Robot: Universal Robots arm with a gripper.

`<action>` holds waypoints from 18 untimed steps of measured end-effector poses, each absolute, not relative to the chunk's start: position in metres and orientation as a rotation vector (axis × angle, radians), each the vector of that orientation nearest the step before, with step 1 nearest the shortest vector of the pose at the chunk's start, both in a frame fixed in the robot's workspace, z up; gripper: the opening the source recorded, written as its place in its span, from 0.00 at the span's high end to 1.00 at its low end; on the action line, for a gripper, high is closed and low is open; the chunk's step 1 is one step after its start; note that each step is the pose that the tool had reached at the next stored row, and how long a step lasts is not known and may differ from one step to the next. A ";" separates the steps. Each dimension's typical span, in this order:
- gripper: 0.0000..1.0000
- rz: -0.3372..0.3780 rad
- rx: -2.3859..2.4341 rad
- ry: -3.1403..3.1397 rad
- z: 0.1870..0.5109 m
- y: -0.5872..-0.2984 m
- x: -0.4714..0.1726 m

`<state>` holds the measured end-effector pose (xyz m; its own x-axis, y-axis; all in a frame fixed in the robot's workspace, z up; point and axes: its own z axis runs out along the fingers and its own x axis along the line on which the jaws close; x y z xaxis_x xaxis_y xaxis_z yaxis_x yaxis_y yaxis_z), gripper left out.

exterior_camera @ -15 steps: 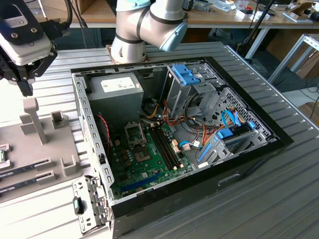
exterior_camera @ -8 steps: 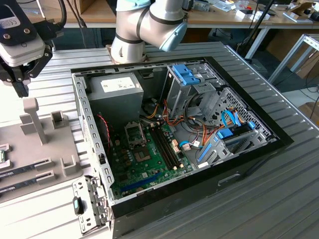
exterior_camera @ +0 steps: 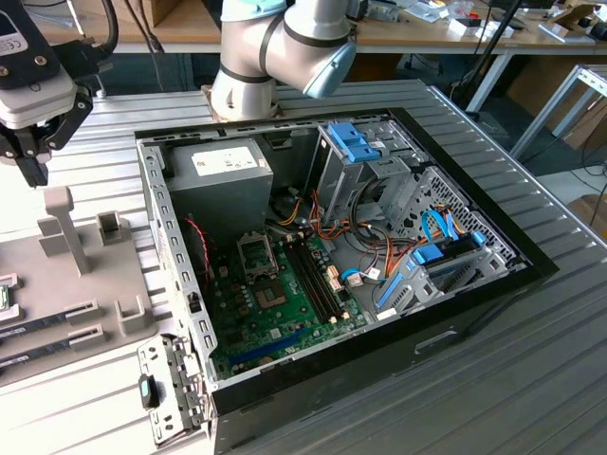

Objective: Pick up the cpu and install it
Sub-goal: 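Reach for the cpu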

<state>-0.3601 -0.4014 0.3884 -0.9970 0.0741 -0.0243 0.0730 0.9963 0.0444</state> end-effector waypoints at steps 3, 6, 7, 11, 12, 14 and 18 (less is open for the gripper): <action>0.89 0.068 0.115 3.113 0.388 -0.401 -0.361; 0.89 0.068 0.115 3.113 0.388 -0.401 -0.363; 0.89 0.068 0.115 3.113 0.388 -0.401 -0.364; 0.89 0.068 0.115 3.113 0.387 -0.401 -0.366; 0.89 0.068 0.115 3.113 0.387 -0.401 -0.366; 0.89 0.068 0.115 3.113 0.387 -0.401 -0.368; 0.89 0.068 0.115 3.113 0.387 -0.401 -0.370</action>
<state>-0.3697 -0.4014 0.3868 -0.9970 0.0740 -0.0243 0.0729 0.9964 0.0444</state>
